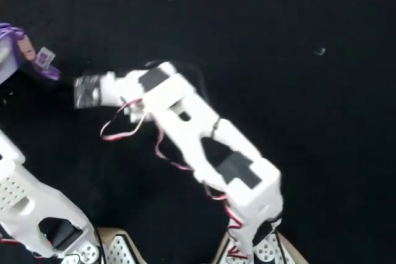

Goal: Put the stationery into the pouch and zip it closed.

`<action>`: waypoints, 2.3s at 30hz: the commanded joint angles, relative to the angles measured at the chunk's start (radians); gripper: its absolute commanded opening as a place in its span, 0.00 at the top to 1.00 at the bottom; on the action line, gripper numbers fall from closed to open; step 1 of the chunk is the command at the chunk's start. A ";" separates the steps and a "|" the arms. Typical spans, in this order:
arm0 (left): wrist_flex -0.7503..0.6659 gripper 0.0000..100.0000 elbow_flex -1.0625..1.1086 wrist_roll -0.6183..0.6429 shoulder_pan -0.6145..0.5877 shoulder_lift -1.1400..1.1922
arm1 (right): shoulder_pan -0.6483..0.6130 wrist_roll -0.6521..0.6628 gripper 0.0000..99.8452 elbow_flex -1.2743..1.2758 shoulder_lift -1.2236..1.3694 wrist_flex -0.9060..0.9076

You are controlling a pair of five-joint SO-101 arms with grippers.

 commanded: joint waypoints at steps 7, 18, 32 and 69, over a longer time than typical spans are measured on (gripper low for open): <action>0.133 0.97 -0.246 0.035 0.240 -0.124 | 0.213 -0.287 0.99 -0.070 -0.360 -0.025; 0.132 0.97 -0.021 0.126 0.657 -0.299 | 0.359 -0.565 0.99 -0.067 -0.680 -0.026; 0.129 0.97 0.285 0.161 0.877 -0.359 | 0.397 -0.859 0.99 0.404 -1.109 -0.376; 0.012 0.97 0.461 0.190 0.834 -0.365 | 0.132 -1.129 0.99 1.279 -0.975 -1.734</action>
